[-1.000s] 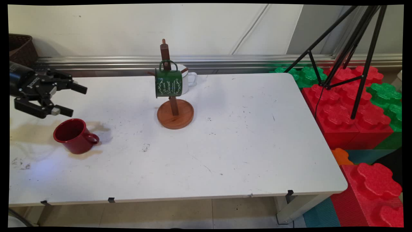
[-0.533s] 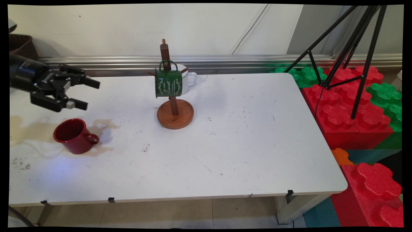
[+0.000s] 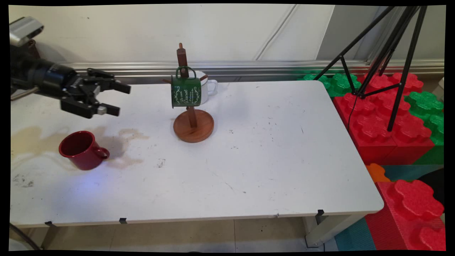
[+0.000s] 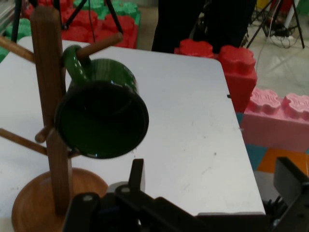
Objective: Pick up the green mug from the rack
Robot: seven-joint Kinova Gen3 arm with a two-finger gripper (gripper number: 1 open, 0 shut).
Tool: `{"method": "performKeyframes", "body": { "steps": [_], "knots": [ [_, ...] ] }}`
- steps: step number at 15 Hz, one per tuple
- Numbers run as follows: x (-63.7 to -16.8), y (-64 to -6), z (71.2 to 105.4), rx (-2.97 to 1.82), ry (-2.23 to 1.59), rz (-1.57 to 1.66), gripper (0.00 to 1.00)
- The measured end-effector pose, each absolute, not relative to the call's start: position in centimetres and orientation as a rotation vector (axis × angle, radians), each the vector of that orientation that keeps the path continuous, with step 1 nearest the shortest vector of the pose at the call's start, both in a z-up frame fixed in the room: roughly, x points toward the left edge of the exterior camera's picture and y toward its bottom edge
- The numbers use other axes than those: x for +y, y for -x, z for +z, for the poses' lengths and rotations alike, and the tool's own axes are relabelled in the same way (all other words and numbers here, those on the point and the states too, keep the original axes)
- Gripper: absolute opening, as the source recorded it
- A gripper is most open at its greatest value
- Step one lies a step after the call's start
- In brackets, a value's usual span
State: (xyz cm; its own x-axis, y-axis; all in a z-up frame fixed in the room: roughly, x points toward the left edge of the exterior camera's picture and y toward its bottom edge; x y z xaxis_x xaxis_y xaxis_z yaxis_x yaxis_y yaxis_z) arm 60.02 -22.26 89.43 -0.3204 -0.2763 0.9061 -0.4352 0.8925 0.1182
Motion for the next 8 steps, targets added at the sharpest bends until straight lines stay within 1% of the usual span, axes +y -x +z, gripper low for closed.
{"method": "performKeyframes", "body": {
  "steps": [8],
  "knots": [
    [-25.5, -56.5, 87.4, -1.878, -0.537, 0.165, 1.00]
  ]
}}
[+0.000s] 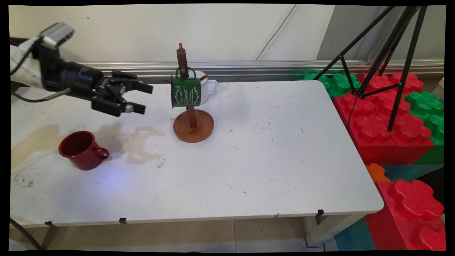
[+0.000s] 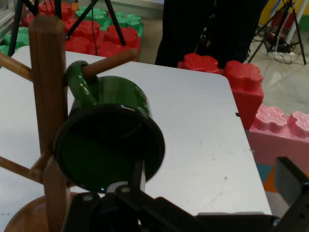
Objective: Pick up the green mug from the rack
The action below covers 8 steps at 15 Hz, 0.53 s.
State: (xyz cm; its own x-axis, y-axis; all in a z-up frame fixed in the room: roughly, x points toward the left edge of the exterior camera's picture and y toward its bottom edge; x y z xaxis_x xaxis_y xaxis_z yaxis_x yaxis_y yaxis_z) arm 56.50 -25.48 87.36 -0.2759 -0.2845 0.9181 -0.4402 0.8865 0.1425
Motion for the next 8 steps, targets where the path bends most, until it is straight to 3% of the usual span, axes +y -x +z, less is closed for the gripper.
{"method": "performKeyframes", "body": {
  "steps": [8],
  "knots": [
    [-28.2, -54.3, 84.5, -1.851, -0.563, 0.160, 1.00]
  ]
}}
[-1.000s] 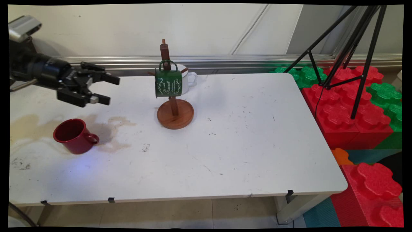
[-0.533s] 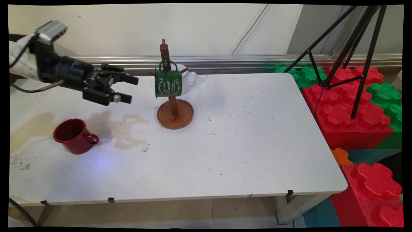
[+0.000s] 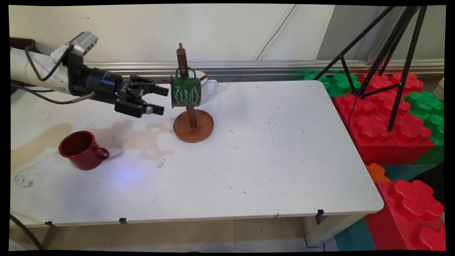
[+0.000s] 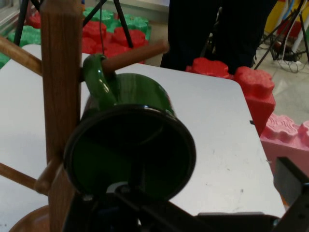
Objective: Pick up the green mug from the rack
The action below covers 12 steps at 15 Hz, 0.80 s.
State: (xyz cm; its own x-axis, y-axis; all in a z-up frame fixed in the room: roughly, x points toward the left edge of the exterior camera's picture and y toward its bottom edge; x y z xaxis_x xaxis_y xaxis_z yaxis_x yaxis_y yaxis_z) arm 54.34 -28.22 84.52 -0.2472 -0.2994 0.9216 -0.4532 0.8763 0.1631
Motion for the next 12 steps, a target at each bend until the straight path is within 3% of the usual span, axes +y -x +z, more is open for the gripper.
{"method": "performKeyframes", "body": {
  "steps": [12],
  "knots": [
    [-30.7, -51.8, 82.2, -1.778, -0.612, 0.156, 1.00]
  ]
}}
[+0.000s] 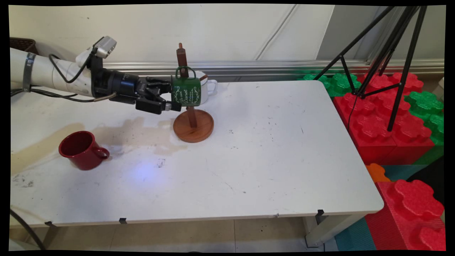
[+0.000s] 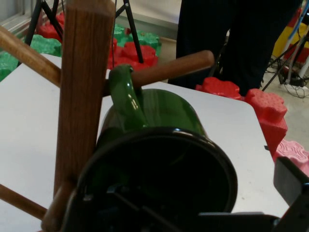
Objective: Pick up the green mug from the rack
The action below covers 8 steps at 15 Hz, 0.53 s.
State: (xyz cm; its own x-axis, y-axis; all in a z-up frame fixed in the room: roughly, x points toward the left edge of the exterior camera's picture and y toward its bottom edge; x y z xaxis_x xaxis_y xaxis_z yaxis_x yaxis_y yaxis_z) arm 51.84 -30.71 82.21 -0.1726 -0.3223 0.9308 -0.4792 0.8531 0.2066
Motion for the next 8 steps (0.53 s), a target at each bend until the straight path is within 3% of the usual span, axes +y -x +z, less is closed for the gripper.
{"method": "performKeyframes", "body": {
  "steps": [7, 8],
  "knots": [
    [-31.06, -51.21, 81.81, -1.762, -0.617, 0.150, 1.00],
    [-31.06, -51.15, 81.78, -1.760, -0.617, 0.147, 0.00]
  ]
}}
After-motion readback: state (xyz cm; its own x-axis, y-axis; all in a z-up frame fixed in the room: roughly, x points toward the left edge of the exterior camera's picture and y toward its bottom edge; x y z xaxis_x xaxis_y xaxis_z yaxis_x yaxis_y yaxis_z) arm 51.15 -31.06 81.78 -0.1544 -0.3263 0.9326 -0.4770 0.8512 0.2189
